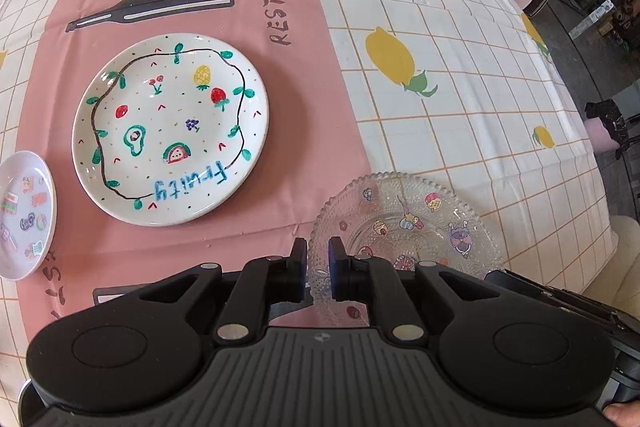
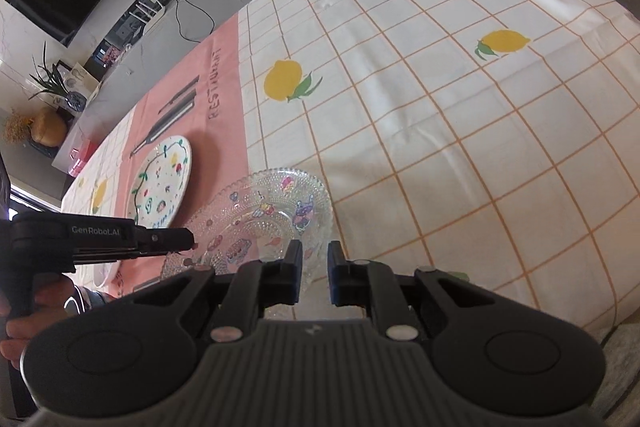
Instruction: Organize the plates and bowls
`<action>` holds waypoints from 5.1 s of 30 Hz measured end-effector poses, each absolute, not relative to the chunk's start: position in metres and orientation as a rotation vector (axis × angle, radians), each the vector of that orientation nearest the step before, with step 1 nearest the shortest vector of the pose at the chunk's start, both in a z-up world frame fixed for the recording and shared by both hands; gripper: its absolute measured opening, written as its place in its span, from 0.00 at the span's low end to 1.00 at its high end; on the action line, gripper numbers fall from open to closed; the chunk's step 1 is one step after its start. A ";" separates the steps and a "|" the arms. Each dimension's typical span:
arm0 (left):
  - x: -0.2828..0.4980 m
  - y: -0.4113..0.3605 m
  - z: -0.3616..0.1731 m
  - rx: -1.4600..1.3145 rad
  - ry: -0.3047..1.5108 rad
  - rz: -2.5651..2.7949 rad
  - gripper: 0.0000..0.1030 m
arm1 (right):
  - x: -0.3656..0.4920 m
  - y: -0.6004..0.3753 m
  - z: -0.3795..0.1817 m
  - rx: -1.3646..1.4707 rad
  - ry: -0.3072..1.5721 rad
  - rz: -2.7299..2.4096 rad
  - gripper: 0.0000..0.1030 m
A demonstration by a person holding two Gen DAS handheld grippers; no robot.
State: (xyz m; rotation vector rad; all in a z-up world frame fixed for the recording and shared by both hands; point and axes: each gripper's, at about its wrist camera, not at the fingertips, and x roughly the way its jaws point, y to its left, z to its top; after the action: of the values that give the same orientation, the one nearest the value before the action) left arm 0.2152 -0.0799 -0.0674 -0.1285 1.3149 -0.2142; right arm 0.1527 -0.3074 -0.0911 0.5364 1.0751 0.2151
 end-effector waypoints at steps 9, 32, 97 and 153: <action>0.212 -0.095 -0.075 0.038 1.306 -0.221 0.16 | 0.146 -0.293 -0.101 0.464 1.145 0.241 0.11; 0.218 -0.114 -0.072 0.222 1.153 -0.217 0.36 | 0.174 -0.272 -0.098 0.279 1.080 0.254 0.40; 0.178 0.043 0.050 -0.311 0.953 -0.140 0.58 | 0.163 -0.261 -0.060 0.391 0.950 0.261 0.34; 0.229 0.128 -0.106 -0.661 1.032 -0.250 0.59 | 0.300 -0.179 -0.119 0.604 1.087 0.561 0.47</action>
State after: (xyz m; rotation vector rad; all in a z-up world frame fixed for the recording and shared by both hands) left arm 0.2293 0.1281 -0.1056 -0.6609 1.0319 -0.2501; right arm 0.3004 -0.1790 -0.1191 0.6036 1.0866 0.5609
